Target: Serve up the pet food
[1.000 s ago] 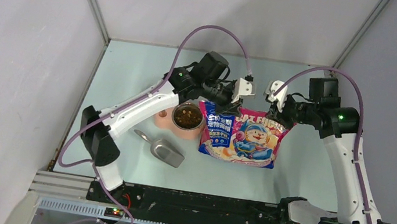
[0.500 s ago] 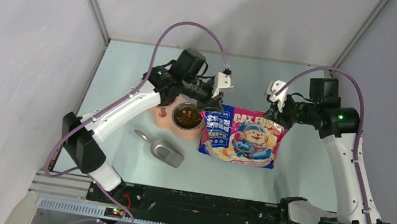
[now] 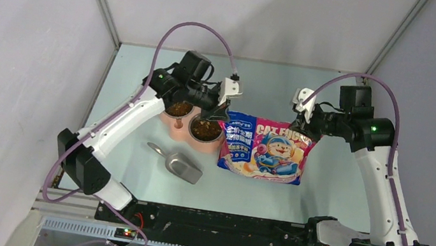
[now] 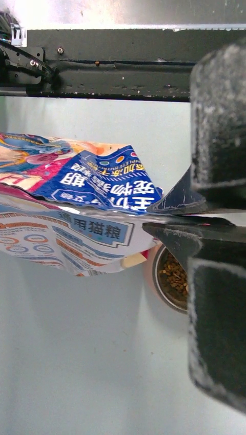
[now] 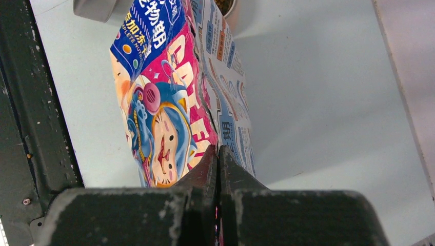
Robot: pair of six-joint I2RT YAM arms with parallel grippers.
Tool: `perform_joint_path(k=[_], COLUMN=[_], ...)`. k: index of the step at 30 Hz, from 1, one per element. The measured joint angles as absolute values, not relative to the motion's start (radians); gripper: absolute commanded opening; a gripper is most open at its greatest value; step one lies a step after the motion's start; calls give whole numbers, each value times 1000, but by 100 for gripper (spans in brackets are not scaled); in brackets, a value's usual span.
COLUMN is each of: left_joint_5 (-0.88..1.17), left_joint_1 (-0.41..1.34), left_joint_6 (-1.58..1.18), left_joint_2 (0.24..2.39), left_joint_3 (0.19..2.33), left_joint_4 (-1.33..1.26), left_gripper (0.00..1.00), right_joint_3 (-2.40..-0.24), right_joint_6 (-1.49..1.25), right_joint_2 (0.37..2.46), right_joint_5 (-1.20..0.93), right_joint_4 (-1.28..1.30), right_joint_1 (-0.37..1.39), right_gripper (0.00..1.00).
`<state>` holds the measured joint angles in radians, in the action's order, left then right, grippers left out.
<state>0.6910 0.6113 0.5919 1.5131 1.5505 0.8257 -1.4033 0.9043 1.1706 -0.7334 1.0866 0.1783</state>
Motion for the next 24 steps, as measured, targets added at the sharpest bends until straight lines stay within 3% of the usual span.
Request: perform_joint_path(k=[3, 6, 11, 12, 15, 17, 24], left_joint_5=[687, 667, 688, 693, 699, 670, 612], left_joint_1=[590, 576, 552, 548, 543, 531, 426], left_joint_6=[594, 595, 608, 609, 606, 594, 554], left_joint_2=[1494, 1455, 1423, 1423, 1419, 1396, 1252], left_joint_3=[1538, 1503, 1473, 1471, 1460, 1437, 1297], left_joint_4=[839, 842, 839, 837, 824, 820, 762], left_gripper=[22, 2, 1, 4, 30, 39, 45], right_joint_3=[-1403, -1403, -1403, -1403, -1403, -1403, -1402], right_joint_6=[905, 904, 903, 901, 894, 886, 815], right_joint_2=[1171, 1170, 1170, 1170, 1170, 1170, 1171], right_joint_5=[-733, -729, -732, -733, -734, -730, -738], right_joint_4=[1086, 1090, 1090, 1089, 1088, 1089, 1084], right_joint_1=[178, 178, 177, 177, 177, 170, 109], right_gripper=[0, 0, 0, 0, 0, 0, 0])
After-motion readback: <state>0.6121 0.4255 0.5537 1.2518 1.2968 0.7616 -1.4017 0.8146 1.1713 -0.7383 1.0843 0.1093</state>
